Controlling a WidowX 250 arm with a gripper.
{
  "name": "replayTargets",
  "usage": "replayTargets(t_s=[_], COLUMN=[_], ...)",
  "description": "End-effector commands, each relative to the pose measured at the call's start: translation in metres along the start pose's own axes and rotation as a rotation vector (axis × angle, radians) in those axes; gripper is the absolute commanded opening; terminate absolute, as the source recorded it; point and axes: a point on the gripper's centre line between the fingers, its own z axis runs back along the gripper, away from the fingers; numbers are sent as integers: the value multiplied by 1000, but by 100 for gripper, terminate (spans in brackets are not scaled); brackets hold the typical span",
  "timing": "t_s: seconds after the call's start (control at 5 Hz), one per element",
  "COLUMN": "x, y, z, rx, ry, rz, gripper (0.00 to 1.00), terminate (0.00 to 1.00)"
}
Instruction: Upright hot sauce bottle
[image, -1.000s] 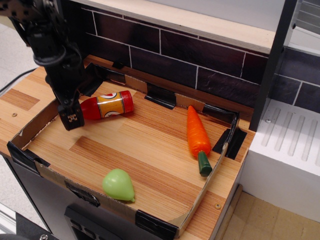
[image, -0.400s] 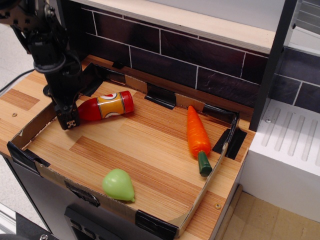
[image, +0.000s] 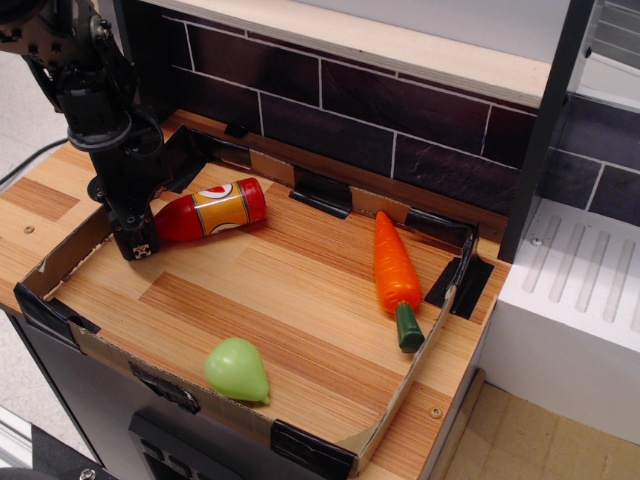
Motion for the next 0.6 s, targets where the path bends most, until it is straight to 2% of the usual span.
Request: replayTargets(t_s=[0.0, 0.2, 0.4], x=[-9, -14, -11], y=[-5, -10, -10], z=[74, 88, 88], rx=[24, 23, -24], ry=[159, 267, 477], rz=[8, 31, 54], gripper=[0, 0, 0], terminate=[0, 0, 0])
